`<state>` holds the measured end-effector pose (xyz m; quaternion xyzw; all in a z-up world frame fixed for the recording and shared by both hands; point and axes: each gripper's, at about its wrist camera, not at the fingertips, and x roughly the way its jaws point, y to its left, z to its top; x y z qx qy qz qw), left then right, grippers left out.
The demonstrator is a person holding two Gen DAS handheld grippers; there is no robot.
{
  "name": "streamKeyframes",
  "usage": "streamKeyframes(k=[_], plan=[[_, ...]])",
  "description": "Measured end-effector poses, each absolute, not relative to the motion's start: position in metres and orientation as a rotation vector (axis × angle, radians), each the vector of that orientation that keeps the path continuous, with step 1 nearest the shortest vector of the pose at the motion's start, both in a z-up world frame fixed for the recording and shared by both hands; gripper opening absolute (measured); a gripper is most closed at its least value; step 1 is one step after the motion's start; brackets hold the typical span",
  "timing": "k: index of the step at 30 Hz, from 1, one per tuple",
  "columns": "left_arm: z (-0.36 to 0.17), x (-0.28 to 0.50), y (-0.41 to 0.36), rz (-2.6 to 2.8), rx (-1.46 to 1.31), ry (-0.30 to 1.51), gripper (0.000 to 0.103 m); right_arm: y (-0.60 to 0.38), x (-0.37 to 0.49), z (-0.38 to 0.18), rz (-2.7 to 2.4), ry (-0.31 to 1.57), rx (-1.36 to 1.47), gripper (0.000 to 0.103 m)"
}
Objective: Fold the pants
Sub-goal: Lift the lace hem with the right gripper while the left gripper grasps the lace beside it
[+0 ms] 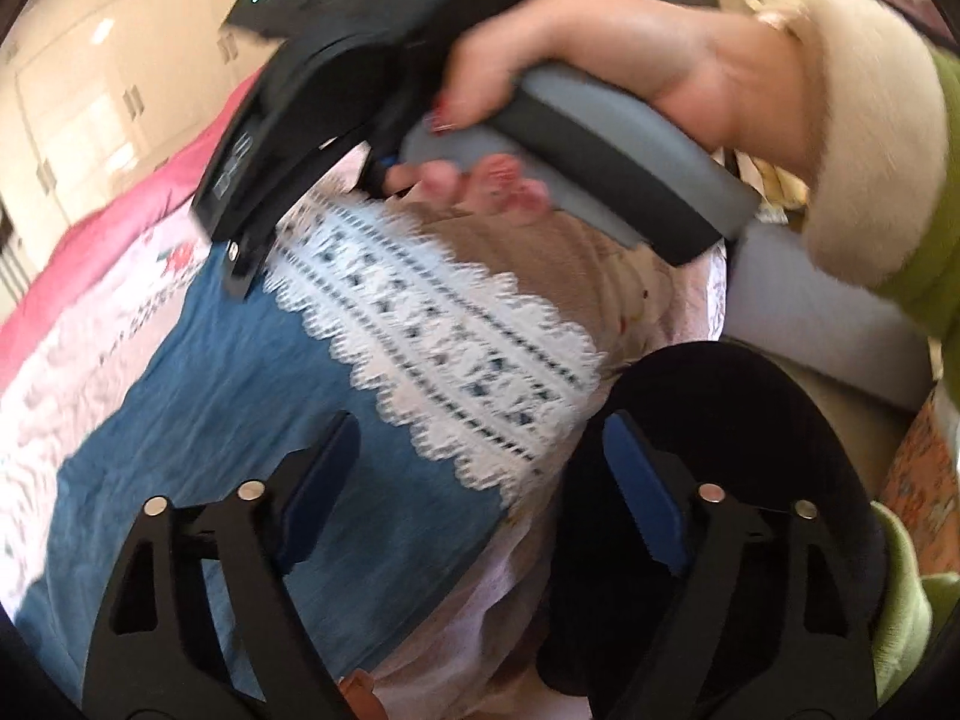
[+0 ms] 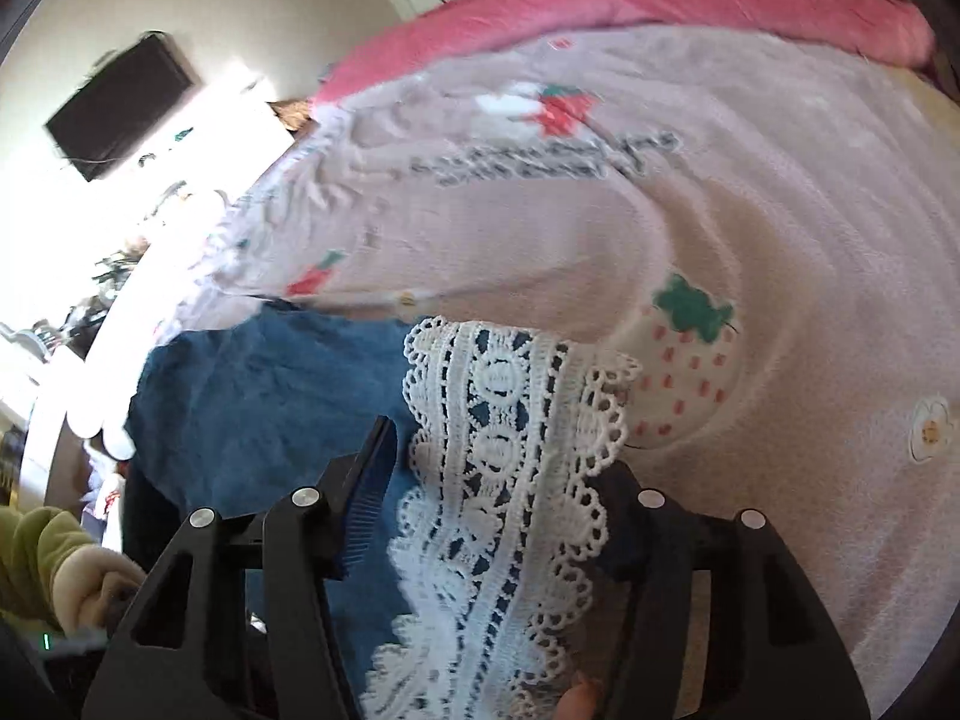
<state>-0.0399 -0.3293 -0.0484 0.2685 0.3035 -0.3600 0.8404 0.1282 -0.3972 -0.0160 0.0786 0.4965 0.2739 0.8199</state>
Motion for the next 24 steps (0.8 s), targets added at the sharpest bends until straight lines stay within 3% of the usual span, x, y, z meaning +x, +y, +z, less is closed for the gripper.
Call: streamKeyframes(k=[4, 6, 9, 13, 19, 24], plan=[[-0.065, -0.049, -0.347, -0.737, 0.676, 0.595, 0.07, -0.4, 0.131, -0.022, 0.597, 1.071, 0.199, 0.057], [-0.075, -0.053, -0.355, -0.694, 0.729, 0.571, 0.066, -0.399, 0.132, -0.021, 0.603, 1.072, 0.21, 0.063], [-0.084, -0.053, -0.357, -0.635, 0.769, 0.53, 0.047, -0.395, 0.132, -0.021, 0.609, 1.076, 0.212, 0.074], [-0.067, -0.045, -0.341, -0.661, 0.666, 0.565, 0.013, -0.391, 0.129, -0.015, 0.595, 1.075, 0.184, 0.083], [-0.03, -0.027, -0.294, -0.785, 0.345, 0.652, 0.009, -0.408, 0.119, -0.007, 0.529, 1.103, 0.243, 0.087], [-0.015, -0.029, -0.263, -0.785, 0.244, 0.63, 0.009, -0.418, 0.105, -0.009, 0.501, 1.161, 0.336, 0.088]])
